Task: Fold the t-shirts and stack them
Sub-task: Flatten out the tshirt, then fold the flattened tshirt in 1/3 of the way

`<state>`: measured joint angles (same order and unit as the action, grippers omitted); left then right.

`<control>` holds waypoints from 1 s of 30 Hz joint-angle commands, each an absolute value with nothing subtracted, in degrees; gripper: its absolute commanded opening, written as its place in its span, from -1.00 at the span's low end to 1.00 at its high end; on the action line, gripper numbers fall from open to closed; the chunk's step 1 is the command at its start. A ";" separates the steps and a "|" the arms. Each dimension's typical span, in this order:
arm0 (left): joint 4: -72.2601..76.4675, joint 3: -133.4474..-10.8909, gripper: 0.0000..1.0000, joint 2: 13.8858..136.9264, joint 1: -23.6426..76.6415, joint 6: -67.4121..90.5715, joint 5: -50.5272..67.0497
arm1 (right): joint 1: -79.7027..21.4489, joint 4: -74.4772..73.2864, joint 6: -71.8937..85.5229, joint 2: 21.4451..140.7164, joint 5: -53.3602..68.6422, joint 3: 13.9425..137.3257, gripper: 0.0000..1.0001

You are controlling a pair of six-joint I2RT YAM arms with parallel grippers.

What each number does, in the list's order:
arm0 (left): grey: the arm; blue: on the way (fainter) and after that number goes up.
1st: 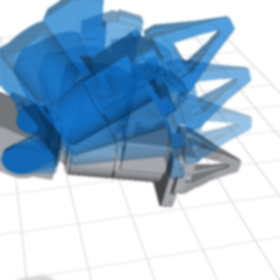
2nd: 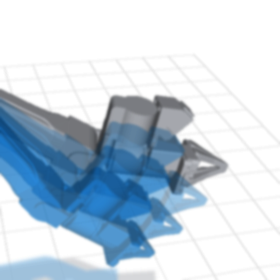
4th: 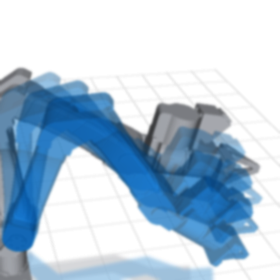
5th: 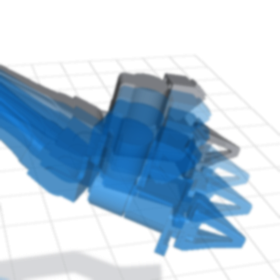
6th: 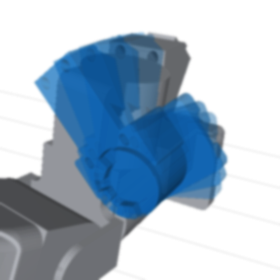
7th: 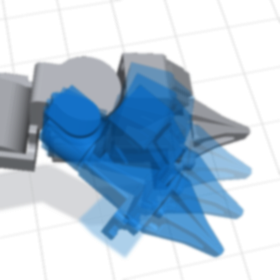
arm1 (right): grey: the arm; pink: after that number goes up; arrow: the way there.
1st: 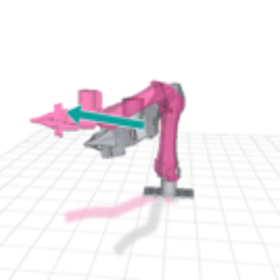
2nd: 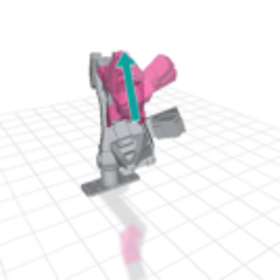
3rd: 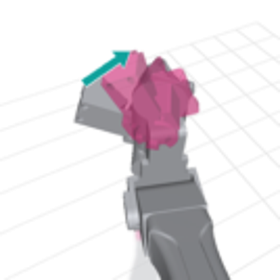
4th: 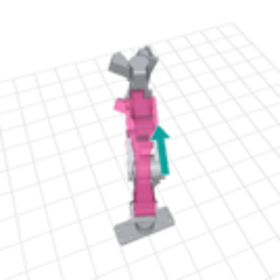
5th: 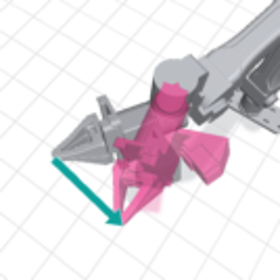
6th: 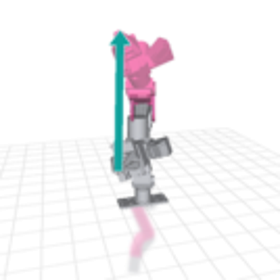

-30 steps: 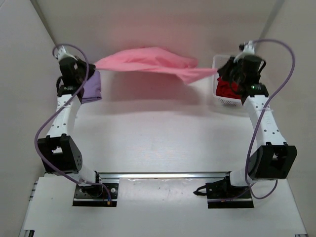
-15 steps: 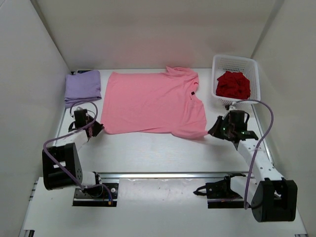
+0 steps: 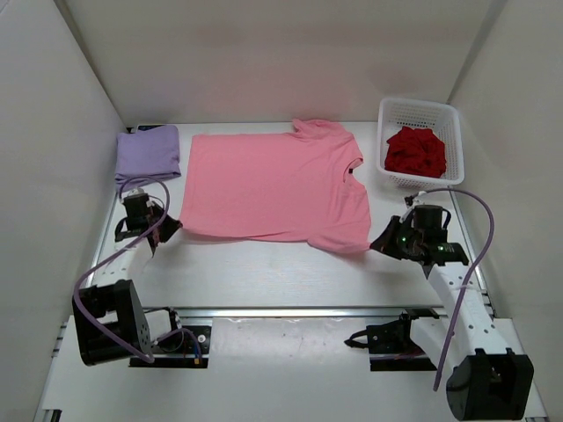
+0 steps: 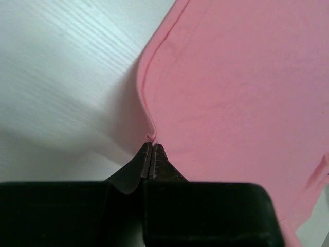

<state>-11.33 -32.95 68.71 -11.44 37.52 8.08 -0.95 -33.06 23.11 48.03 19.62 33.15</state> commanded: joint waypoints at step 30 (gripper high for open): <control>-2.38 -58.01 -1.00 100.37 -8.61 44.56 7.04 | -2.63 -24.70 17.49 110.82 12.39 92.27 -1.00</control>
<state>-4.14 -55.68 100.29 -7.92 44.21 6.87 -1.93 -24.95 18.96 109.32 13.74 87.18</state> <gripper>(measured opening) 0.047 0.004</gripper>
